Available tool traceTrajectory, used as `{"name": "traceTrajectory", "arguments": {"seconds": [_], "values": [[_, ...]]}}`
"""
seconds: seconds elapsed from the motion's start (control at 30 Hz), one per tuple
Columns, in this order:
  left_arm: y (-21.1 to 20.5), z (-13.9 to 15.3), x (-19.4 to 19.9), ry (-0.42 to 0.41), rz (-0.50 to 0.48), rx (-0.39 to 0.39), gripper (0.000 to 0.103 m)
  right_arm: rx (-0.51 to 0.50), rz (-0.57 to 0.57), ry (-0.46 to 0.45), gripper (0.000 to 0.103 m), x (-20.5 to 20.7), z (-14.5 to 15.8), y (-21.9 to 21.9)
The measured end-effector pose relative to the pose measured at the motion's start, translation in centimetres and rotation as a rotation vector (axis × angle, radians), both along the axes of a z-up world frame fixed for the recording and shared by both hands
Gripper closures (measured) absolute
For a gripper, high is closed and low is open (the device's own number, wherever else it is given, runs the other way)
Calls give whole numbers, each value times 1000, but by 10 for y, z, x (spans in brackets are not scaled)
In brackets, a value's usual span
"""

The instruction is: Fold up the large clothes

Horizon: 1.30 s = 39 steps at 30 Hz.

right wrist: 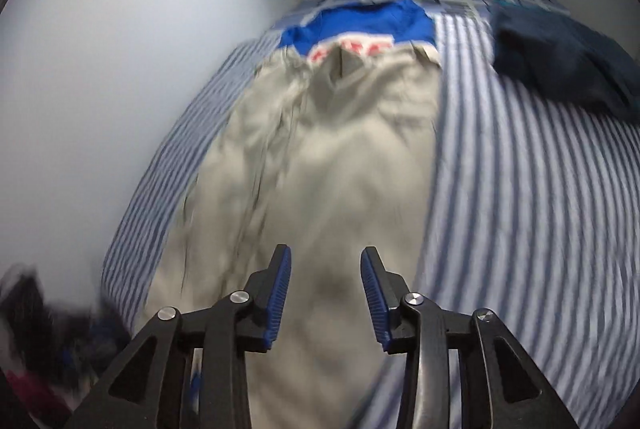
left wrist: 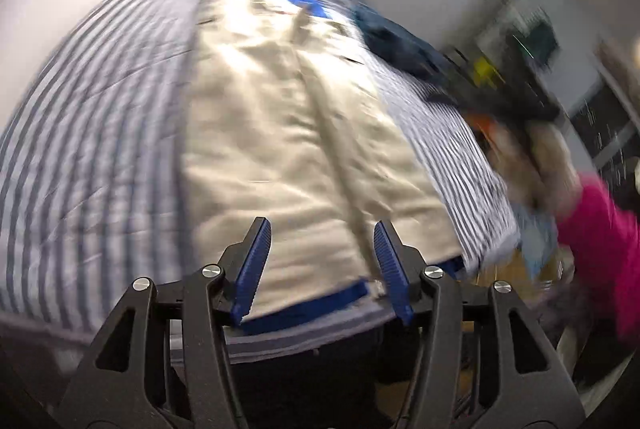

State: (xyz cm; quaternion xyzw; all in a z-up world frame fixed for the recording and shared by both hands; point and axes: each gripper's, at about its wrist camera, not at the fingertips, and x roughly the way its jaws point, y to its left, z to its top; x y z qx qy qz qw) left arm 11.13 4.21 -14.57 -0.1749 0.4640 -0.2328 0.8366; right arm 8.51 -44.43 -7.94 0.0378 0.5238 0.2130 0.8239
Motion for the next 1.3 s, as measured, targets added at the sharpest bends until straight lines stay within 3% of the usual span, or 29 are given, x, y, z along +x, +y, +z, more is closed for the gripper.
{"name": "traceTrajectory", "arguments": {"seconds": [0.1, 0.23, 0.37, 0.47, 0.53, 0.63, 0.7, 0.77, 0.9, 0.97, 1.07, 1.17, 1.23, 1.3], "values": [[25, -24, 16, 117, 86, -104, 39, 7, -27, 25, 37, -36, -5, -14], [40, -61, 26, 279, 159, -187, 39, 0, -54, 85, 37, -64, -25, -30], [37, -90, 24, 380, 138, -288, 40, 109, -102, 222, 36, -79, -59, -48], [36, -92, 21, 374, 155, -254, 72, 143, -88, 274, 40, -85, -80, -49], [37, -81, 12, 350, 157, -251, 78, 200, -87, 307, 55, -90, -88, -49], [32, -60, 4, 268, 105, -186, 78, 205, -61, 284, 54, -95, -86, -45], [37, -63, 7, 302, 114, -195, 62, 223, -54, 277, 53, -97, -83, -46], [49, -72, 13, 344, 160, -241, 53, 261, -58, 286, 51, -99, -84, -51], [75, -95, 23, 401, 271, -377, 53, 306, -48, 308, 51, -105, -91, -60], [69, -102, 26, 422, 237, -397, 73, 335, -34, 326, 51, -105, -96, -61], [50, -93, 23, 369, 172, -292, 81, 344, 9, 348, 51, -101, -102, -53], [52, -86, 21, 364, 164, -297, 82, 359, 20, 349, 58, -98, -102, -49], [50, -78, 18, 346, 151, -261, 78, 370, 22, 356, 57, -97, -106, -46], [46, -78, 18, 356, 130, -253, 52, 382, 20, 366, 57, -96, -109, -46]]}}
